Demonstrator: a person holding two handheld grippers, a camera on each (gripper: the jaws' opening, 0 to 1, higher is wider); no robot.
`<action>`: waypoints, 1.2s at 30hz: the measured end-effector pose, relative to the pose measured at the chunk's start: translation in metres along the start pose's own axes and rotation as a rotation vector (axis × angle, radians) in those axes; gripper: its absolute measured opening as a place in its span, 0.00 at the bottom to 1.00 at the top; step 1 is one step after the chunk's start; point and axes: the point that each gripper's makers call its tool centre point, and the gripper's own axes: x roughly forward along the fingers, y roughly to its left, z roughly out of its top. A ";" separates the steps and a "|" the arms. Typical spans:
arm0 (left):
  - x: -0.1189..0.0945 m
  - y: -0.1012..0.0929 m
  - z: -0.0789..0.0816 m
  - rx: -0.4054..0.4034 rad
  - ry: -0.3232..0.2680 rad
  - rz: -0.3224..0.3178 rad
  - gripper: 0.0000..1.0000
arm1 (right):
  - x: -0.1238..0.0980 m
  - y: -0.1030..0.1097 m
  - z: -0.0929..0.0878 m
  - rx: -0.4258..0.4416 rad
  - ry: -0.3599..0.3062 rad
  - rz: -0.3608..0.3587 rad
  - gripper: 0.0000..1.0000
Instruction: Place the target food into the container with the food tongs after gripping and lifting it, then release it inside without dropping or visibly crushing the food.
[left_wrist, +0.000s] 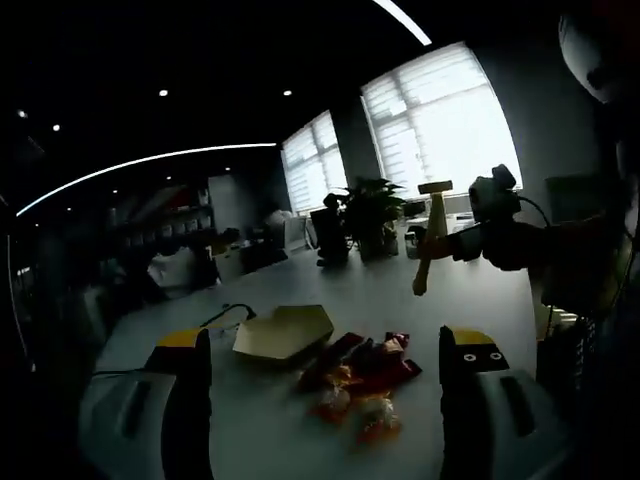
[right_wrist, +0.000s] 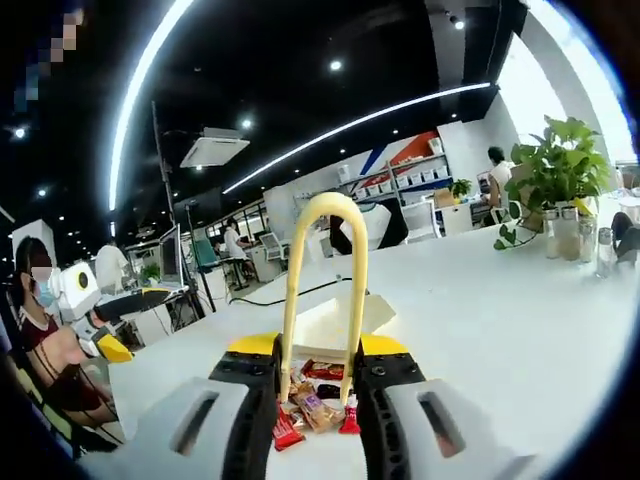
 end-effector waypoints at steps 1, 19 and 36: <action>-0.001 0.001 0.006 -0.020 -0.032 0.005 1.00 | 0.001 -0.002 -0.003 0.001 0.005 -0.008 0.24; -0.012 -0.006 0.019 -0.079 -0.061 0.043 1.00 | 0.028 -0.031 -0.040 -0.065 0.118 -0.104 0.24; -0.015 -0.023 0.024 -0.084 -0.049 0.005 0.98 | 0.046 -0.035 -0.061 -0.137 0.175 -0.130 0.24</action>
